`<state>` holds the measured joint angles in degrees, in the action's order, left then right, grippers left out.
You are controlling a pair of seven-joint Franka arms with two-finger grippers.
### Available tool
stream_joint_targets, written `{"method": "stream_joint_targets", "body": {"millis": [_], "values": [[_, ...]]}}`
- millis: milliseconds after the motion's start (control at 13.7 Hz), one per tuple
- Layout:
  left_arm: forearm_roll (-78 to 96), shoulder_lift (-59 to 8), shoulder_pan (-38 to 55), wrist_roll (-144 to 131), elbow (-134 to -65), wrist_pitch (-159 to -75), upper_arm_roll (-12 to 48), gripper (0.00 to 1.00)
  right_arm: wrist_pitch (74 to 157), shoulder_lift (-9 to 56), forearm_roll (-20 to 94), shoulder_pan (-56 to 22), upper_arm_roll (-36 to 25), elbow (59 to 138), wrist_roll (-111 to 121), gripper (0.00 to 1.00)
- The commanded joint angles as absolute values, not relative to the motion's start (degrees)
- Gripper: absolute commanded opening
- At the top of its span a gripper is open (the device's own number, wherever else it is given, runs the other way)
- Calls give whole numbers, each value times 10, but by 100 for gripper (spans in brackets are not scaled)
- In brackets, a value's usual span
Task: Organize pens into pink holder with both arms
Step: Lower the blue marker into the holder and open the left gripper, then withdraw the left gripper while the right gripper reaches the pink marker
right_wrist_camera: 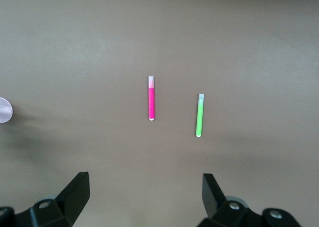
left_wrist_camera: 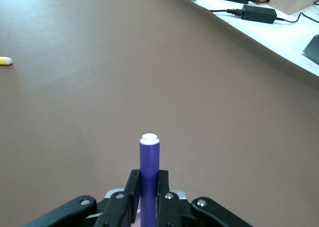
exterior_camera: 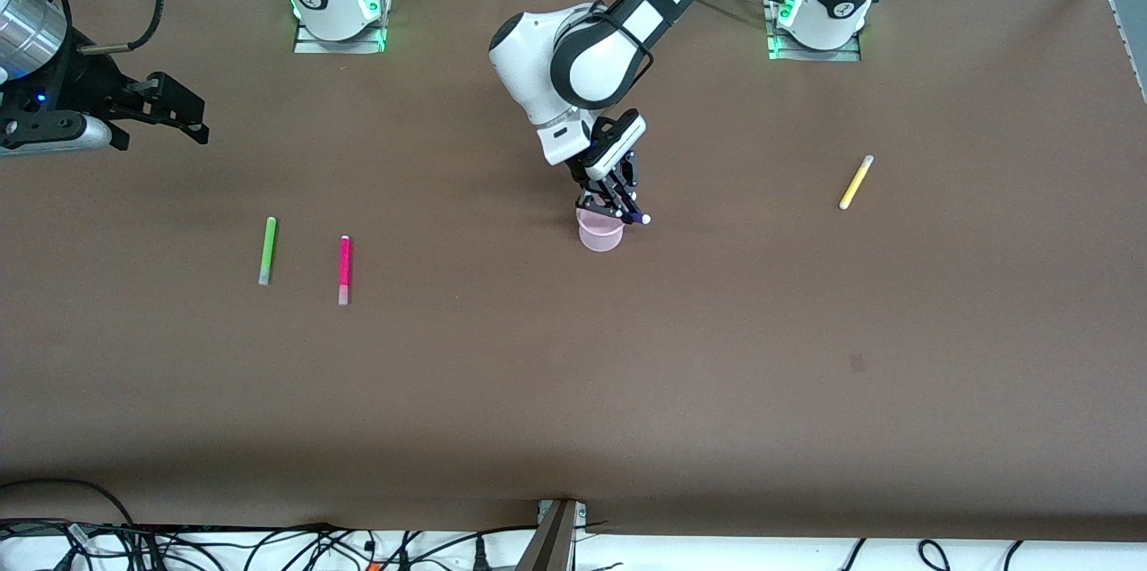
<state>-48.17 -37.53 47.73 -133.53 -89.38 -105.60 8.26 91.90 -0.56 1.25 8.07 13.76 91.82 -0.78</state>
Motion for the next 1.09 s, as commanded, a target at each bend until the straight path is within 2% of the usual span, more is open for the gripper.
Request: {"method": "stream_joint_targets", "body": {"millis": [0,219,583,802,1021], "values": [[-496,-385,487,-1334,-867,-1040,74,58,913,-9,19,81,137,913,-9,100],[-494,-384,485,-1311,-845,-1034,73,100,915,-8,19,81,137,913,-9,100],[-442,-339,432,-1192,-817,-1031,77,100,925,13,11,83,135,913,2,100],[-356,-292,369,-1047,-812,-1034,80,100,940,66,-48,83,135,913,11,100],[-272,-249,297,-878,-812,-1034,81,100,943,125,-49,82,135,913,34,100]]}}
